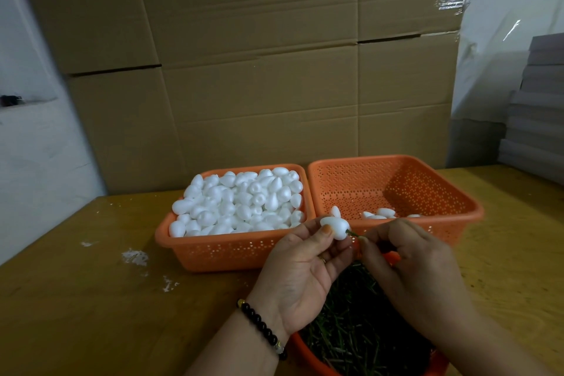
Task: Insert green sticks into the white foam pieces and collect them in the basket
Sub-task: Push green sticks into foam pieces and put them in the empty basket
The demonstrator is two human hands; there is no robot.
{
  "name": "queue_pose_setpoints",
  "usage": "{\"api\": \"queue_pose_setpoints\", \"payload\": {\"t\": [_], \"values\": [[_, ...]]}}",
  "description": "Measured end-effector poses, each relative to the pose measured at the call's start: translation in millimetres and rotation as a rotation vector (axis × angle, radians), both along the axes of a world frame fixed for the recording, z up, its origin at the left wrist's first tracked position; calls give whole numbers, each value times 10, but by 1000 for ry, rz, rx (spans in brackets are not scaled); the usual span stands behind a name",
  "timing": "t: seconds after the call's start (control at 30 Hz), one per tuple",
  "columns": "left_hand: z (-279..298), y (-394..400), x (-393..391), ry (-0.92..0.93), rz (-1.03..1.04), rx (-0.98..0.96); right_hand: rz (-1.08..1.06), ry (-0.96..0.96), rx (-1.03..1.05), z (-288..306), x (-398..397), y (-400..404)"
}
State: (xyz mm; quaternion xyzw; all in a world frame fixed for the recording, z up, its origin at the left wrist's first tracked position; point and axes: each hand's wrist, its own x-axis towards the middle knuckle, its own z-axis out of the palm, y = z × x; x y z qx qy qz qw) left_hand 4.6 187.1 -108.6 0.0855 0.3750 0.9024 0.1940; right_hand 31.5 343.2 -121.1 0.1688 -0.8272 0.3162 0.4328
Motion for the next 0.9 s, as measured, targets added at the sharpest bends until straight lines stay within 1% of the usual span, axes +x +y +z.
{"api": "queue_pose_setpoints", "payload": {"t": [0.63,0.9], "values": [[-12,2,-22,11,-12,-38,16,-39,45,-8,-20,7],[-12,2,-15,42,15,-64,23,-132,62,22,4,11]]}}
